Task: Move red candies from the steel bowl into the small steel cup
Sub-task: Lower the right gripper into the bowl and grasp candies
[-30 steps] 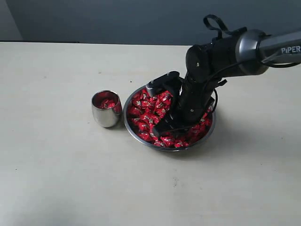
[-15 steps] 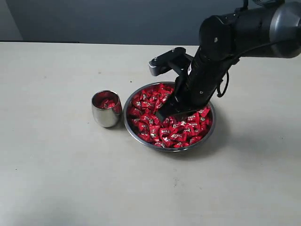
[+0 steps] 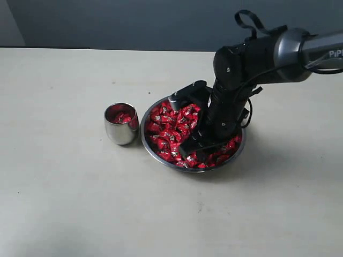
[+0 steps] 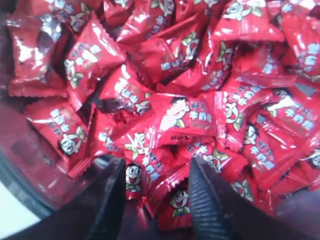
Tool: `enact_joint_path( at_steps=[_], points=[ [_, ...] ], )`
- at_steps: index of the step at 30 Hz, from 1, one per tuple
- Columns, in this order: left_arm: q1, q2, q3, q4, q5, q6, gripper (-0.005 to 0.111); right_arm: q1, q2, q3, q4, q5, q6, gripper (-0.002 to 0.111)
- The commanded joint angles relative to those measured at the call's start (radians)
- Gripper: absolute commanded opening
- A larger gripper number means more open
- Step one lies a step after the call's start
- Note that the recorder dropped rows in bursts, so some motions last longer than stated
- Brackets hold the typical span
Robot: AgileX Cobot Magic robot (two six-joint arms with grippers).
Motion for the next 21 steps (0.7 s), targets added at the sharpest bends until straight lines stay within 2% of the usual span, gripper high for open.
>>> enact_joint_path(
  at_steps=[1, 2, 5, 21],
  points=[
    [-0.001, -0.004, 0.005, 0.002, -0.008, -0.004, 0.0, -0.004, 0.034, 0.005, -0.002, -0.016, -0.007, 0.036],
    [-0.001, -0.004, 0.005, 0.002, -0.008, -0.004, 0.0, -0.004, 0.035, 0.005, -0.002, -0.02, -0.007, 0.03],
    [-0.001, -0.004, 0.005, 0.002, -0.008, -0.004, 0.0, -0.004, 0.033, 0.005, -0.006, -0.027, -0.007, -0.002],
    [-0.001, -0.004, 0.005, 0.002, -0.008, -0.004, 0.0, -0.004, -0.148, -0.016, 0.002, -0.019, -0.004, 0.0]
  ],
)
